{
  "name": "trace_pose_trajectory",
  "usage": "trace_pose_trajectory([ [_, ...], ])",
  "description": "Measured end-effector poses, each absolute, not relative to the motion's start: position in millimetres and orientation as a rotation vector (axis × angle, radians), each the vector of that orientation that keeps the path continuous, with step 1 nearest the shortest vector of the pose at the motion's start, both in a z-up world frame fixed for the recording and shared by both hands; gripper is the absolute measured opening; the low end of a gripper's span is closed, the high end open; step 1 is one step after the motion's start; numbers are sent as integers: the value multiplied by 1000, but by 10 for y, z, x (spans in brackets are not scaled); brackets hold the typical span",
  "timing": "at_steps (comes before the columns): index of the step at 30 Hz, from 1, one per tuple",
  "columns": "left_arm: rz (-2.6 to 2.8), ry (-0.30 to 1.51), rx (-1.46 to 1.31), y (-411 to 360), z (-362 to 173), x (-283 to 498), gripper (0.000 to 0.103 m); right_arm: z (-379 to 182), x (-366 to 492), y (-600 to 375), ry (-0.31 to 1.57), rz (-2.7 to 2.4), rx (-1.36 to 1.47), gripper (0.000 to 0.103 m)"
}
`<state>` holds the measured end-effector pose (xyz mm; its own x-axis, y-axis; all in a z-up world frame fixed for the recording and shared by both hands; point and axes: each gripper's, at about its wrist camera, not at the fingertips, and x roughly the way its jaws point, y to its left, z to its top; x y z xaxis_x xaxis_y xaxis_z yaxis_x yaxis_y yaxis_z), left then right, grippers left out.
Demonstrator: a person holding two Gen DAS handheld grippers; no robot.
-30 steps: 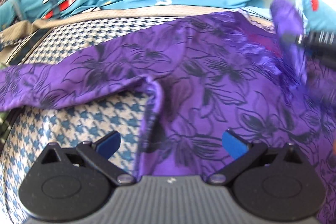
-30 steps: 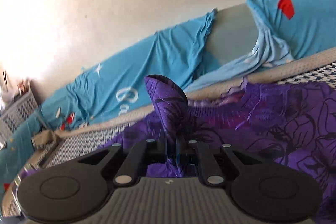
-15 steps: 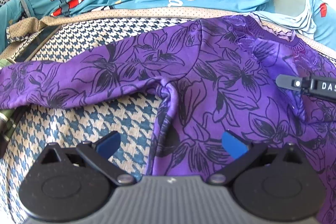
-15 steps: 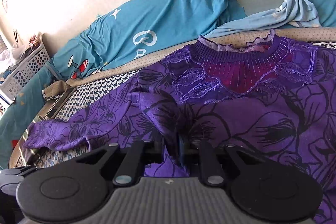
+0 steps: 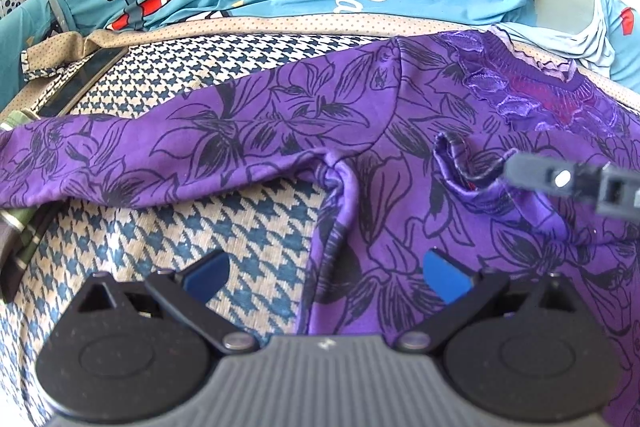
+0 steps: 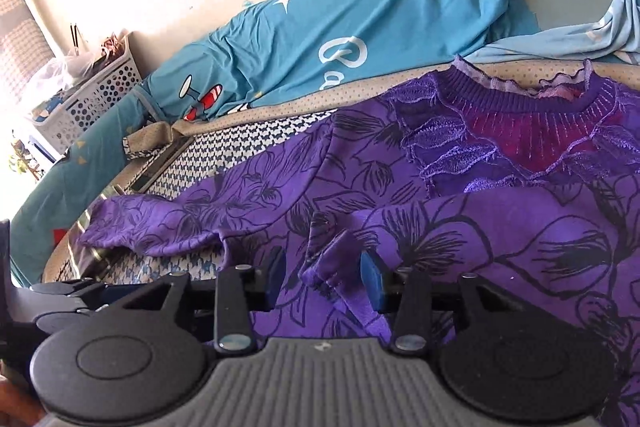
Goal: Fold clothes
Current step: 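Lay the sleeve across the top body near the lace collar and open the right gripper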
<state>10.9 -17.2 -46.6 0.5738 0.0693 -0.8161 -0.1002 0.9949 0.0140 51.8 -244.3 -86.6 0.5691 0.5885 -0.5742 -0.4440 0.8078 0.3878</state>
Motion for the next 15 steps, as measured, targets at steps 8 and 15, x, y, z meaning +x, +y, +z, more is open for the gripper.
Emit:
trace_pose_trajectory([
  [8, 110, 955, -39, -147, -447, 116, 103, -914, 523, -2730, 774, 479, 215, 42],
  [15, 116, 946, -5, -146, -428, 77, 103, -1037, 421, -2595, 834, 478, 59, 48],
])
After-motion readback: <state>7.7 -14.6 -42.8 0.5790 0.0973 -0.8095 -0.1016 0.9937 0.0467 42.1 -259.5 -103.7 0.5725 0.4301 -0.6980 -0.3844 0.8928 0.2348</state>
